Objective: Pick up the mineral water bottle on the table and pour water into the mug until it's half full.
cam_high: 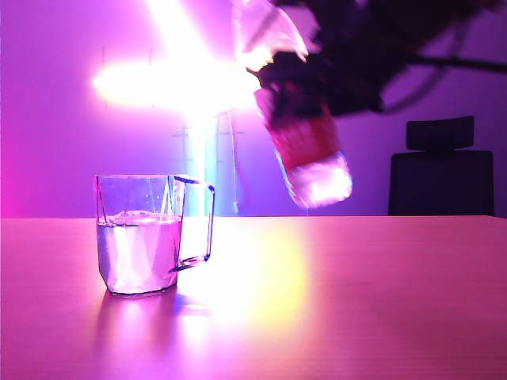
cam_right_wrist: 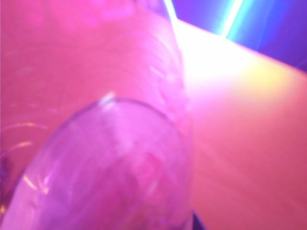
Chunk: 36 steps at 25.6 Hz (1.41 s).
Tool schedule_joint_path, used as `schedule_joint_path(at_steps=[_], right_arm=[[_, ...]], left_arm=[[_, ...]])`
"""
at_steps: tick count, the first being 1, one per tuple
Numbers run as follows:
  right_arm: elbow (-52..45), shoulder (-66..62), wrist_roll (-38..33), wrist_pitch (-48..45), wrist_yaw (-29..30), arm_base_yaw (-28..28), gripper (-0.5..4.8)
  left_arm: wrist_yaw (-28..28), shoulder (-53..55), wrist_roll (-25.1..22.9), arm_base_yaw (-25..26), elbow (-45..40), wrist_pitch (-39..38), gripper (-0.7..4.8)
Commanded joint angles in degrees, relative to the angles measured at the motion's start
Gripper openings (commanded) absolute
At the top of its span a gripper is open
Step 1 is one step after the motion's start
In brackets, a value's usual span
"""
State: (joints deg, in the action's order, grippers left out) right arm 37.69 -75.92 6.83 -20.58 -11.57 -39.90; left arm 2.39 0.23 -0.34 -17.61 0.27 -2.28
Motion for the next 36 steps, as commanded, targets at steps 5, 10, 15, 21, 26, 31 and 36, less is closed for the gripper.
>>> schedule_joint_path(at_steps=[5,10,15,21,26,31,36], right_arm=[[-12.74,1.42,-14.73,-20.76,6.21,5.75,2.10],[-18.23,0.33,-15.67,-26.71,7.10,6.51,2.10],[-19.78,-4.33,-17.59,-32.57,8.87,6.47,2.10],[-20.00,-6.08,-17.57,-33.20,8.96,6.43,2.12],[-20.06,-6.08,-17.55,-31.65,8.98,6.43,2.54],[-20.09,-6.03,-17.55,-30.88,8.98,6.40,3.30],[-21.27,-5.35,-17.57,-30.71,9.27,6.29,4.37]], left_arm=[[-0.02,0.09,0.15,9.66,0.24,0.63,-0.02],[-0.02,0.09,0.15,15.10,0.24,0.66,-0.02],[-0.02,0.09,0.15,17.25,0.24,0.63,-0.02],[-0.02,0.09,0.15,17.25,0.24,0.66,-0.02],[-0.04,0.09,0.15,17.29,0.24,0.63,-0.02],[-0.02,0.09,0.15,17.29,0.24,0.66,-0.02],[-0.04,0.09,0.15,17.29,0.24,0.63,-0.02]])
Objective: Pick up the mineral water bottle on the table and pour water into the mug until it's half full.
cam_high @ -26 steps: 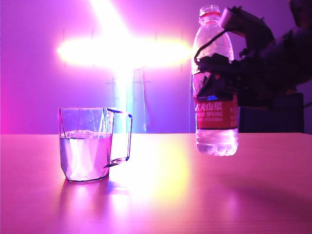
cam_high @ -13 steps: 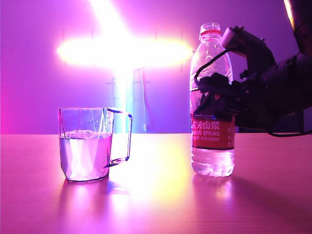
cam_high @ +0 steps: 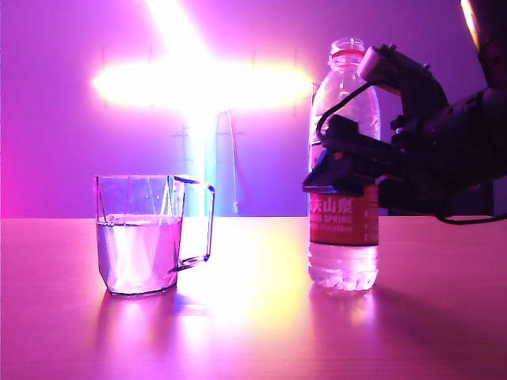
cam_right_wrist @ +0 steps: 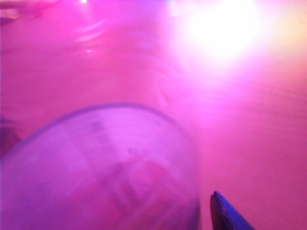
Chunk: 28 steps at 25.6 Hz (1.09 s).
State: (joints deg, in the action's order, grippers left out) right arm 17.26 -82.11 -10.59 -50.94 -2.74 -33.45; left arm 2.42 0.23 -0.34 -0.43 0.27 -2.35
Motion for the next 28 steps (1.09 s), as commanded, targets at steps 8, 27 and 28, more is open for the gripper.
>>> schedule_joint_path(at_steps=[8,27,28], right_arm=[[-8.41,12.26,-0.48,-0.24,1.70,-0.92,4.79],[-10.10,59.56,-4.35,33.07,1.40,-6.43,0.26],[-10.10,60.35,-4.35,33.59,1.40,-6.43,0.26]], left_arm=[[-0.07,0.09,0.15,0.11,0.24,0.72,-0.02],[-0.07,0.11,0.15,0.11,0.24,0.72,-0.02],[-0.07,0.11,0.15,0.11,0.24,0.70,-0.02]])
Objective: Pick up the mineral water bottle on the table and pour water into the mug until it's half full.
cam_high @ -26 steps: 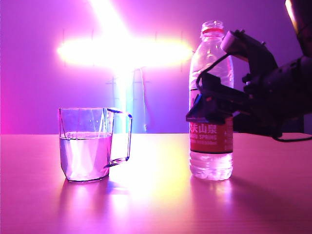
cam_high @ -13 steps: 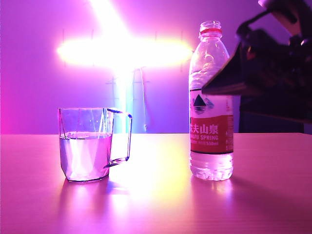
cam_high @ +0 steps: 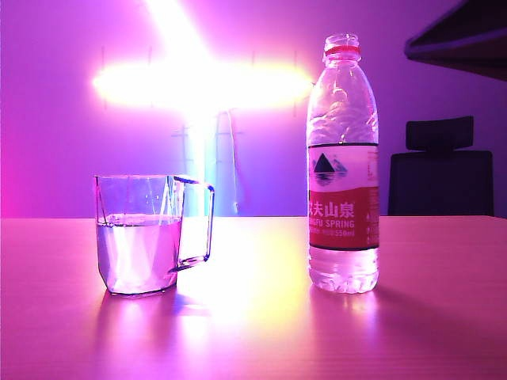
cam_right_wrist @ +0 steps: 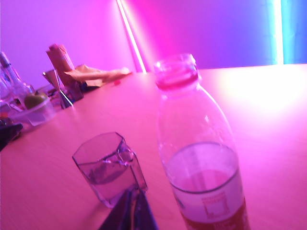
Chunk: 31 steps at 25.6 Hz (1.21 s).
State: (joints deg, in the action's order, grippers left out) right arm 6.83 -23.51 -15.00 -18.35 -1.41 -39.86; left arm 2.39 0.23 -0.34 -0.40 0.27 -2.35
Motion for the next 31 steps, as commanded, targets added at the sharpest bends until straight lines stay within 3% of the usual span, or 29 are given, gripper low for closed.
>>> schedule_joint_path(at_steps=[1,4,6,8,10,11,15,18,22,31], right_arm=[[0.33,2.84,0.07,1.53,0.07,-0.02,0.27],[0.33,4.42,0.79,2.32,-0.31,-0.02,0.24],[0.35,5.05,4.50,2.69,-2.71,0.37,-0.07],[0.04,7.02,10.82,2.82,-6.60,1.53,-0.06],[-1.25,10.47,12.50,3.15,-7.43,6.95,-0.06],[-2.60,12.26,12.50,3.13,-6.56,12.41,-0.06],[-4.59,14.78,12.48,4.52,4.55,28.55,-0.06],[-4.66,17.49,12.50,7.58,6.23,34.75,-0.06],[-6.08,23.78,12.46,10.78,6.84,37.48,-0.06],[-6.80,23.54,12.46,12.98,6.29,38.84,-0.06]], left_arm=[[-0.02,0.11,0.15,0.09,0.24,0.72,-0.02],[-0.04,0.11,0.15,0.09,0.24,0.70,-0.02],[-0.04,0.11,0.15,0.09,0.24,0.70,-0.02],[-0.02,0.11,0.15,0.09,0.24,0.70,-0.02],[-0.02,0.11,0.15,0.09,0.24,0.70,-0.02],[-0.07,0.09,0.15,0.09,0.24,0.72,-0.02],[-0.04,0.11,0.15,0.07,0.24,0.72,-0.02],[-0.02,0.11,0.15,0.07,0.24,0.72,-0.02],[-0.04,0.11,0.15,0.07,0.24,0.70,-0.02],[-0.02,0.11,0.15,0.07,0.24,0.70,-0.02]])
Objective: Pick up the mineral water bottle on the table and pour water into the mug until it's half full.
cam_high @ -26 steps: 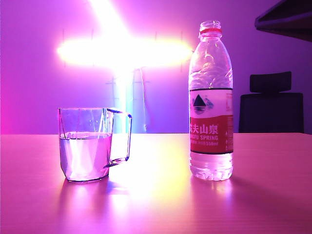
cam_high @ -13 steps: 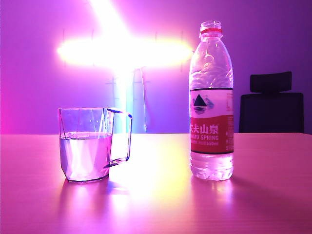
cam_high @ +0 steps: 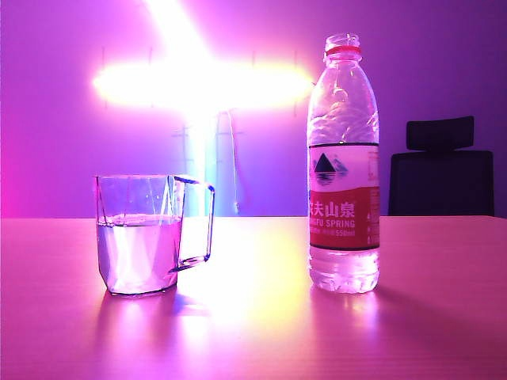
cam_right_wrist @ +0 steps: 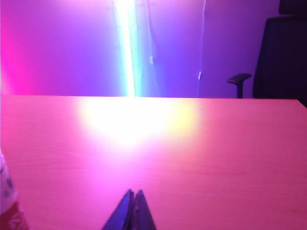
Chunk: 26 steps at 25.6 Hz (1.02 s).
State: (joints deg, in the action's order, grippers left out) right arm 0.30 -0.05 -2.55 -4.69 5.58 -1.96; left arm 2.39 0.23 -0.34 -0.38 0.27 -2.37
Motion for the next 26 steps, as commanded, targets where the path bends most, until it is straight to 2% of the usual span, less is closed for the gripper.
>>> schedule_joint_path(at_steps=[1,4,9,26], right_arm=[[-0.26,0.09,0.02,-0.68,-0.77,1.42,-0.06],[-0.24,0.09,-0.02,-0.68,-0.79,2.45,-0.06],[-0.24,0.09,-1.75,-0.70,-4.02,2.49,-0.06],[-0.24,0.09,-1.75,-0.63,-3.98,2.25,-0.06]], left_arm=[[-0.04,0.11,0.15,0.04,0.24,0.72,-0.02],[-0.02,0.11,0.15,0.04,0.24,0.72,-0.02],[-0.04,0.11,0.15,0.04,0.24,0.72,-0.02],[-0.04,0.11,0.15,0.04,0.24,0.72,-0.02]])
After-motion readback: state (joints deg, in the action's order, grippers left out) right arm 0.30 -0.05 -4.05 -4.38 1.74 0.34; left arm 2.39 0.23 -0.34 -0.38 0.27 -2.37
